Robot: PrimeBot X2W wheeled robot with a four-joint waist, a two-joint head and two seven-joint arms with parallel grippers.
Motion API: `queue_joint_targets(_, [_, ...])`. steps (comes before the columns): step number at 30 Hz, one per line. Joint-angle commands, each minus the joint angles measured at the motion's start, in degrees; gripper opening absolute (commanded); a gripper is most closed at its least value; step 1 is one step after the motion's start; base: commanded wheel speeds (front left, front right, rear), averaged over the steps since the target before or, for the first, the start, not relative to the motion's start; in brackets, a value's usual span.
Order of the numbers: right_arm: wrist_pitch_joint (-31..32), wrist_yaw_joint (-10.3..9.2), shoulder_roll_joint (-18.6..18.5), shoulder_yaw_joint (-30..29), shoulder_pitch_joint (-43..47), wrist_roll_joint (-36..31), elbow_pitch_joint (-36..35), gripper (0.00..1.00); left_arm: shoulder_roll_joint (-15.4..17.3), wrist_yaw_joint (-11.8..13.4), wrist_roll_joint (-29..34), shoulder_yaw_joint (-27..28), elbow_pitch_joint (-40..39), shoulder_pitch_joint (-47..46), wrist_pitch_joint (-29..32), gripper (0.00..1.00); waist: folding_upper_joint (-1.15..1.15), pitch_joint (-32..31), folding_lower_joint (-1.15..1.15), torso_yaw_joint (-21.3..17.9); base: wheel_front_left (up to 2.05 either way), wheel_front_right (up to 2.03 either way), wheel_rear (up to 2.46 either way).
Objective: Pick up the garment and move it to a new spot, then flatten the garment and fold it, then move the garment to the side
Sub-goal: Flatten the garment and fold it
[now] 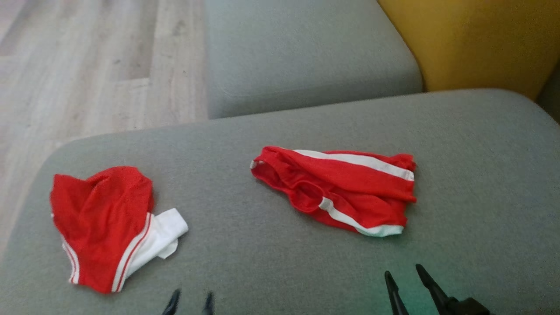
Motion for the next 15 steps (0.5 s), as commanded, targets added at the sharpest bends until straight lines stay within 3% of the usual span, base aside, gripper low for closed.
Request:
queue_joint_targets(1, [-0.63,0.39,-0.30,1.75,-3.73,-0.51,-1.27,1.00,-0.65,-0.76,-0.25,0.26,0.12,-6.31,-0.62,1.00,0.00,1.77,0.00,-1.88,0.00,0.00,0.00])
queue_joint_targets(15, [-0.63,0.39,-2.29,6.21,-9.60,-0.77,0.12,1.00,-0.65,-5.23,-7.30,-14.07,22.63,-33.59,-0.62,1.00,0.00,9.42,0.00,-14.51,0.00,0.00,0.00])
